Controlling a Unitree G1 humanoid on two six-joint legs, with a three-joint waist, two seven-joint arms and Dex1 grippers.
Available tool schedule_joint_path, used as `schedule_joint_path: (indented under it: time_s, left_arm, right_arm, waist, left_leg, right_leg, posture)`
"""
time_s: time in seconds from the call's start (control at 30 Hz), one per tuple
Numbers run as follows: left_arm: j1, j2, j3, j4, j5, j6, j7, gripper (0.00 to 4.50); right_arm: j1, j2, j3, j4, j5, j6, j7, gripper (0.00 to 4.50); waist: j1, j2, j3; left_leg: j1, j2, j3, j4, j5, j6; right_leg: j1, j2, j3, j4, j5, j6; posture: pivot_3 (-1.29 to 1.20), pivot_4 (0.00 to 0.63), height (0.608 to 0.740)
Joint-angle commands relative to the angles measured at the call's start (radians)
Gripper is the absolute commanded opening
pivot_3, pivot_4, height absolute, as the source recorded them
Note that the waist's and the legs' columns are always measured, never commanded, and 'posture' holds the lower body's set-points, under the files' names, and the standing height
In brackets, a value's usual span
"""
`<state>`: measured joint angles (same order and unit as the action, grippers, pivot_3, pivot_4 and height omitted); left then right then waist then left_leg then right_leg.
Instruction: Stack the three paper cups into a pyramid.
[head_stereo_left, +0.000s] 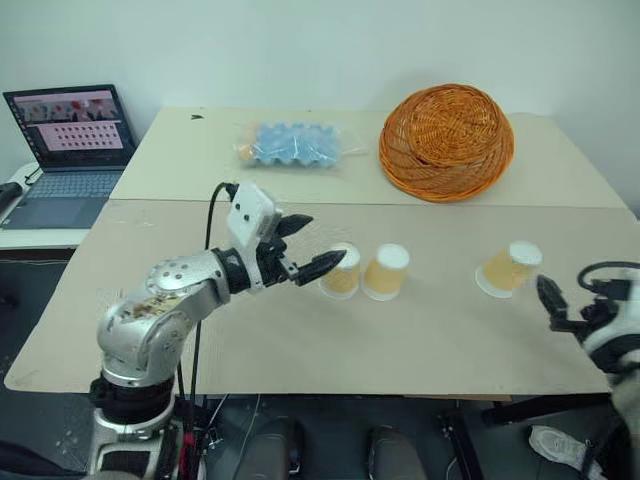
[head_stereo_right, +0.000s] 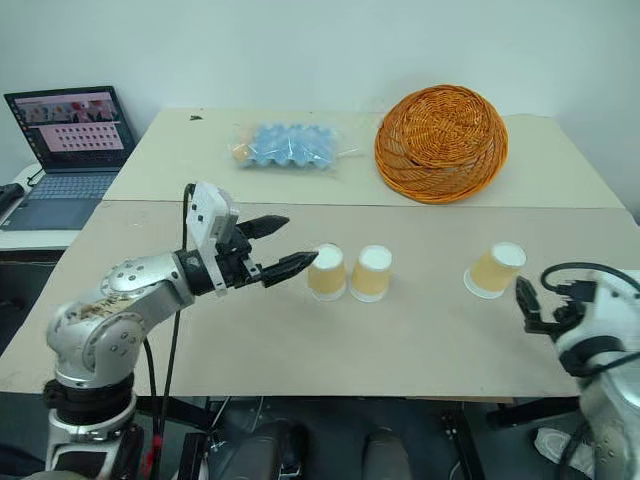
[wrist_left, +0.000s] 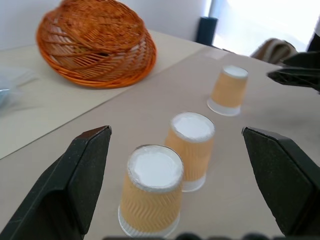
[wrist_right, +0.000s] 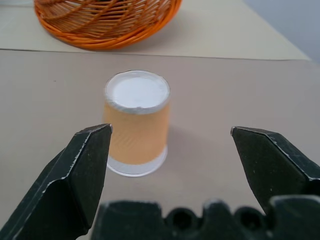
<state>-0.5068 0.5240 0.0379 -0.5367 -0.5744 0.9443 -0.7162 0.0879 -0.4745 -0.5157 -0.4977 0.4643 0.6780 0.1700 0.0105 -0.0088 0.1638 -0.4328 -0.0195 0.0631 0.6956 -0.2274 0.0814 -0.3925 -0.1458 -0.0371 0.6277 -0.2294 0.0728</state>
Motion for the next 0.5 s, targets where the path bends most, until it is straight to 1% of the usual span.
schedule_joint_path:
  time_s: [0.03,0.2,0.27,0.5]
  left_arm:
    - [-0.065,0.033,-0.008,0.065,-0.031,-0.054,-0.085,4.47]
    - [-0.098,0.053,-0.059,0.121,-0.008,-0.107,-0.132,4.47]
    - [-0.107,0.044,-0.067,0.120,-0.016,-0.109,-0.130,4.47]
    - [-0.114,0.040,-0.072,0.113,-0.040,-0.097,-0.119,4.47]
  right_arm:
    - [-0.067,0.015,0.055,0.069,-0.049,-0.074,-0.004,4.50]
    - [-0.116,0.039,0.096,0.157,-0.080,-0.127,0.006,4.50]
    - [-0.133,0.040,0.096,0.186,-0.091,-0.143,0.001,4.50]
    - [-0.161,0.022,0.074,0.221,-0.122,-0.173,-0.011,4.50]
  waist:
    - [0.001,0.000,0.000]
    - [0.003,0.000,0.000]
    - [0.001,0.000,0.001]
    - [-0.001,0.000,0.000]
  left_leg:
    - [0.001,0.000,0.000,0.000,0.000,0.000]
    - [0.001,-0.001,0.000,-0.001,-0.001,0.002]
    - [0.000,-0.001,0.000,-0.001,-0.001,0.002]
    - [0.001,-0.001,0.001,-0.002,-0.001,0.001]
  right_leg:
    - [-0.002,0.000,0.000,0.000,0.000,0.000]
    - [-0.002,0.000,0.000,-0.002,-0.002,0.002]
    - [0.000,0.000,0.000,-0.002,-0.002,0.002]
    - [0.000,0.000,0.001,-0.001,-0.002,0.002]
  posture:
    - [0.00,0.150,0.726]
    - [0.00,0.150,0.726]
    - [0.00,0.150,0.726]
    - [0.00,0.150,0.726]
